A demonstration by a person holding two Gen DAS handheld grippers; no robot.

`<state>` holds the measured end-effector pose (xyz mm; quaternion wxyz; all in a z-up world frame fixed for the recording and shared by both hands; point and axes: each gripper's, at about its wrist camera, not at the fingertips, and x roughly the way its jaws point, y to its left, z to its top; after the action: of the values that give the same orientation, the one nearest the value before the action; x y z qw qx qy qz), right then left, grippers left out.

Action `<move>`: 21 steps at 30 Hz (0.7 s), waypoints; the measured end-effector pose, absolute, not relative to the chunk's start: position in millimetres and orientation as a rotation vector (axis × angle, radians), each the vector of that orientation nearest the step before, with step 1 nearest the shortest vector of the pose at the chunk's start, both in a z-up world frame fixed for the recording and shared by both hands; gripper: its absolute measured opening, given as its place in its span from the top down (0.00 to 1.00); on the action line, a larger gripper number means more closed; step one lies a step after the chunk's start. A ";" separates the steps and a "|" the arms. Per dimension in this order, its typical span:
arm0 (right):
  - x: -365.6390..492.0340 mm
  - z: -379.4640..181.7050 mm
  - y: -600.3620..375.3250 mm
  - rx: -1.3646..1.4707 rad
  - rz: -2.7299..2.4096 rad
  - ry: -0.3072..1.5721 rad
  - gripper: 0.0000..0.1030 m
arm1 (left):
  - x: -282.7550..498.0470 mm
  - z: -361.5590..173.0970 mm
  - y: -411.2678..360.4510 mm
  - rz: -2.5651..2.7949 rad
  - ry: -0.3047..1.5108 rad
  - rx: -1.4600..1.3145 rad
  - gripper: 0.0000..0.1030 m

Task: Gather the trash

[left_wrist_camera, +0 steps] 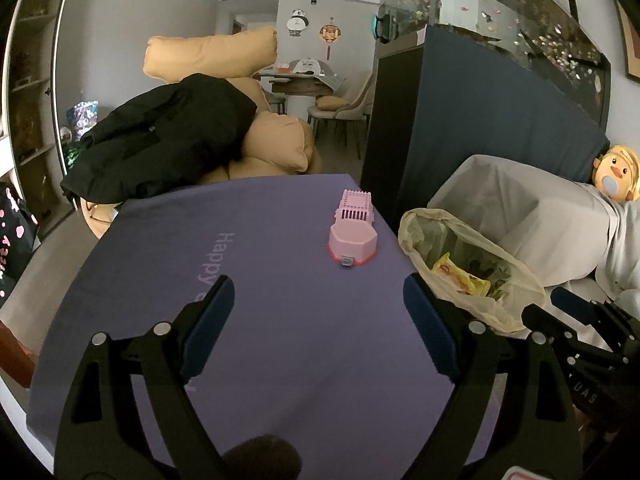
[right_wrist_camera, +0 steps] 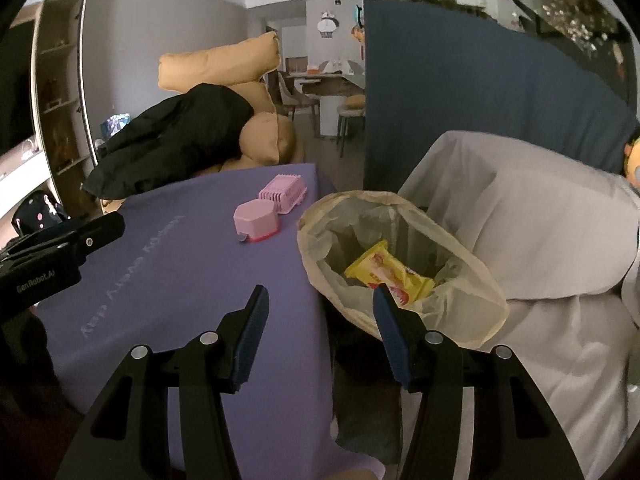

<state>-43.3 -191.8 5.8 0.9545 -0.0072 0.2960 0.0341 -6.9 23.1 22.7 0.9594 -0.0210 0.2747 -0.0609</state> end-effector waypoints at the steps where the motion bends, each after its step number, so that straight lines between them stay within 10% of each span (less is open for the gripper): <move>1: -43.8 6.7 -192.4 -0.010 0.070 0.598 0.50 | -7.6 23.1 22.5 -0.125 0.555 -0.038 0.20; 21: -43.9 8.2 -197.3 -0.008 0.054 0.584 0.50 | -12.2 23.8 18.3 -0.132 0.551 -0.022 0.20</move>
<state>-43.9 -197.3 8.2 0.9573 -0.0040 0.2879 0.0268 -12.2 18.3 23.8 0.9600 -0.0106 0.2720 -0.0652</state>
